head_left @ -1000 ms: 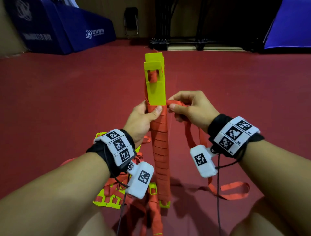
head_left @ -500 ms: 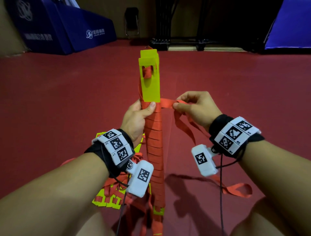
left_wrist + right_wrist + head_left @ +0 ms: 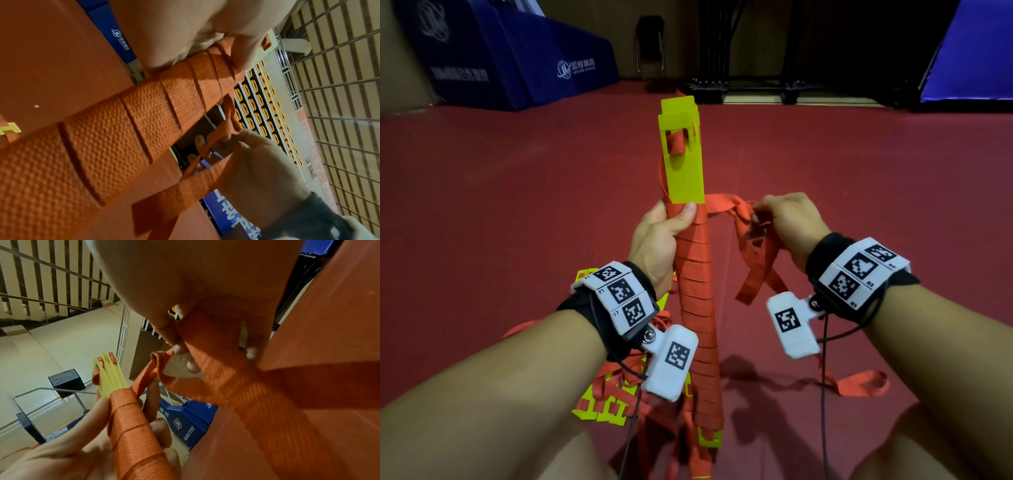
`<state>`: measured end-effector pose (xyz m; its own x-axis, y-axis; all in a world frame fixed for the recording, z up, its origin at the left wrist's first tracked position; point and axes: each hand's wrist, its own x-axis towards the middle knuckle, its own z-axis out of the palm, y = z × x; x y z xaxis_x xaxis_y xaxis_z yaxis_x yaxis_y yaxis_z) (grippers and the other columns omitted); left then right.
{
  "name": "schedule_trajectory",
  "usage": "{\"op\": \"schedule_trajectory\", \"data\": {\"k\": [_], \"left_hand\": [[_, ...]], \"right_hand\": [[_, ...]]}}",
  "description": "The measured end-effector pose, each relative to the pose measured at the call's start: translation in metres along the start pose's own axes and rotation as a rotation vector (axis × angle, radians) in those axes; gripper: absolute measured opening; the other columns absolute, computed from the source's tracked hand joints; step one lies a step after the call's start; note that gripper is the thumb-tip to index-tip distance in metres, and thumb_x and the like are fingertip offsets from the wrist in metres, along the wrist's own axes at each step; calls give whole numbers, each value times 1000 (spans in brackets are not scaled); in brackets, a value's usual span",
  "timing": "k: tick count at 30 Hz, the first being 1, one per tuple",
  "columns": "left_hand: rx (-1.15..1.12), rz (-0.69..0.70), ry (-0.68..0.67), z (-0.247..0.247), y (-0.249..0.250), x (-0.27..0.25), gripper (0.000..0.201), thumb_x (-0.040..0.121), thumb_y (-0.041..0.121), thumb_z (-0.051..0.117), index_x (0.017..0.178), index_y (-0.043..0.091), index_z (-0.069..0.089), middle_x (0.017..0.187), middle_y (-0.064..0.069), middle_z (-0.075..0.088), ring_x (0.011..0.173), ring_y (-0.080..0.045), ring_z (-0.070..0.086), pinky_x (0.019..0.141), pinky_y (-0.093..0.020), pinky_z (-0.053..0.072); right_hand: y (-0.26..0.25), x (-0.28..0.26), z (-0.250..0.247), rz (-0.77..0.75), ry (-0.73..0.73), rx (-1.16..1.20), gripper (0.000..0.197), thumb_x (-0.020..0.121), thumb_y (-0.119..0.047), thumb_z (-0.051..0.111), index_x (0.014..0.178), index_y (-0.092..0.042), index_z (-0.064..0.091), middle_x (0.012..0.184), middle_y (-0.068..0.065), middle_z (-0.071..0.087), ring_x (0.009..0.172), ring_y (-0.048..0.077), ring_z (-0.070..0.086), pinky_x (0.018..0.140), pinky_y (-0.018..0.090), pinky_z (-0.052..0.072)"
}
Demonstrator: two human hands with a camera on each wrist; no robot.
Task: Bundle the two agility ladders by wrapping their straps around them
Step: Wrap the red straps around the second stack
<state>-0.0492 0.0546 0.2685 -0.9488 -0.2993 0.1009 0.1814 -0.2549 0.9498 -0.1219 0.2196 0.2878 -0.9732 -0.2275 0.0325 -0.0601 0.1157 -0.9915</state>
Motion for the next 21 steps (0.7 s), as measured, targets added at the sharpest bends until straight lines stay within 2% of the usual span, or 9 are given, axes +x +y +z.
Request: {"op": "schedule_trajectory", "data": {"k": [2,4,6,8,10,13,17,19,21], "left_hand": [[21,5,-11,-2,-1,0,21,100,14,56,117,15,68,103,-6,73,94,-23,68,94,-55,53],[43,14,-23,-3,0,-1,18,101,13,54,113,13,67,87,1,73,76,-14,68,77,-40,55],[65,2,-42,-2,0,-2,17,101,13,54,112,10,66,80,1,71,69,-16,66,76,-44,55],[75,-7,-66,-1,0,-4,17,101,14,54,113,8,65,89,-11,70,77,-27,65,83,-54,54],[91,-10,-82,0,0,-5,15,102,14,55,113,10,64,96,-16,68,77,-29,64,82,-56,53],[133,8,-113,1,1,-6,16,103,12,52,115,11,63,90,-7,71,64,-17,65,75,-45,53],[210,21,-169,2,4,-9,14,104,13,52,111,16,63,74,5,70,58,-12,64,67,-44,56],[255,35,-174,2,5,-10,10,102,22,57,107,23,65,79,-2,72,65,-20,68,68,-50,59],[300,52,-165,2,5,-9,11,93,35,60,101,34,68,87,-6,73,77,-29,69,79,-64,56]], "right_hand": [[3,0,-1,-60,-41,-129,14,82,-8,56,74,-7,68,75,9,69,67,19,67,58,22,49],[4,-1,-2,-175,-110,-194,22,72,-12,62,89,-18,74,95,5,74,88,15,68,78,24,52],[4,-3,0,-258,-184,-177,23,77,-5,73,96,-18,74,98,6,75,91,13,68,88,28,52],[5,-4,3,-328,-202,-250,13,79,-11,81,86,-20,75,88,4,74,83,13,66,84,28,50],[6,-3,4,-379,-166,-314,14,77,-17,85,75,-23,73,84,3,68,78,13,62,77,24,46],[1,-4,5,-349,-169,-182,21,80,-3,79,67,-14,66,79,3,60,66,10,56,68,21,44],[-2,-7,7,-258,-209,71,24,81,12,67,65,-5,59,63,-4,63,55,10,59,59,18,47],[-2,-7,7,-234,-201,144,25,82,14,64,66,-4,58,60,-6,63,52,8,60,56,17,47],[-1,-4,7,-236,-183,162,24,82,8,69,66,-8,62,61,-5,63,55,9,58,60,20,46]]}}
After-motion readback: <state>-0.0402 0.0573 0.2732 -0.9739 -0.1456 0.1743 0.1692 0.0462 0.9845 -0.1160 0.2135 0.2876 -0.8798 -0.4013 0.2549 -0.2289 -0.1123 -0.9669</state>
